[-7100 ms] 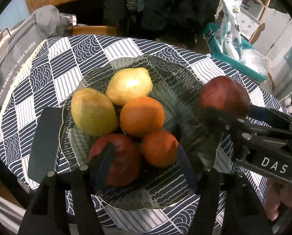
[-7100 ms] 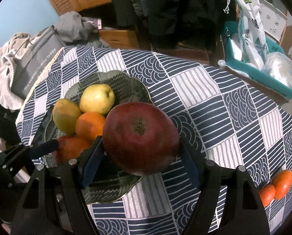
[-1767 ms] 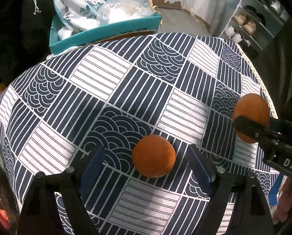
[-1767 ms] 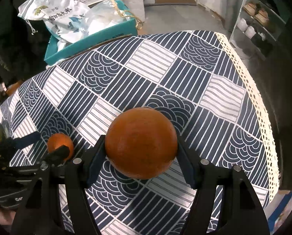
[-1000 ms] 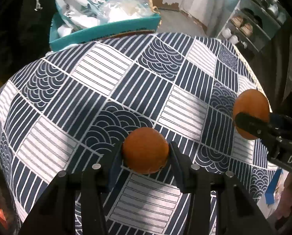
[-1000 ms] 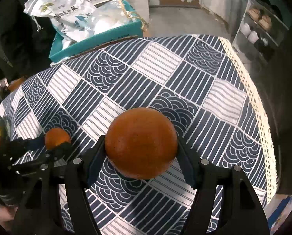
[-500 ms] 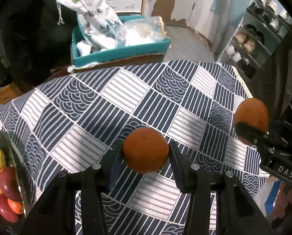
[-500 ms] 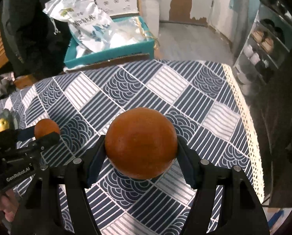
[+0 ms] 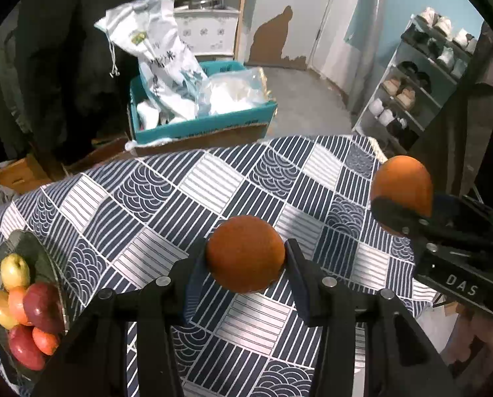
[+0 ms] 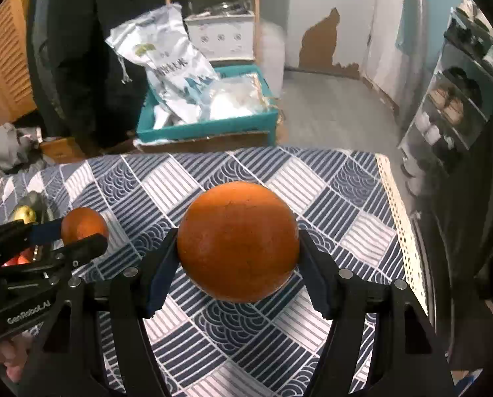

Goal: Organize fruits
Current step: 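Lift and carry both tangerines toward the glass bowl with both grippers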

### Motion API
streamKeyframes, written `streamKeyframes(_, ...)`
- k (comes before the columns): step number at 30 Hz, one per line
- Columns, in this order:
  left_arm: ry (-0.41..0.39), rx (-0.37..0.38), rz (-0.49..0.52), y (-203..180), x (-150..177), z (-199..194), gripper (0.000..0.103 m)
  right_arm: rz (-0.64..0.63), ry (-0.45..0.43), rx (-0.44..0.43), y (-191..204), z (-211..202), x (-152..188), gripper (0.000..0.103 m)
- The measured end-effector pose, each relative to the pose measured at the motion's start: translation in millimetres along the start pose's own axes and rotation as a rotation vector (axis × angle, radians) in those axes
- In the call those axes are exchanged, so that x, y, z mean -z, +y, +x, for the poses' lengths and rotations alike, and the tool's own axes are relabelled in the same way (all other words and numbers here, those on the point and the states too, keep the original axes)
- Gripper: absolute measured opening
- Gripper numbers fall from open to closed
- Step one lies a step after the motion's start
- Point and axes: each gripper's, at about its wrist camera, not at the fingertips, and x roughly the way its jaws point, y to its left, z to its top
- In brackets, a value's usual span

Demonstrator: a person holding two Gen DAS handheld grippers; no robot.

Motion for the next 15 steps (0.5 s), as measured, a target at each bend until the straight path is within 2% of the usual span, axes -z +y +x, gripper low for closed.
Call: streamKeyframes(15,-0.099,-0.028,0.025,6.7,2.2,-56.1,0.047,-0.062,-0.112,-0.034,29.4,-48.4,-14.3,0.069)
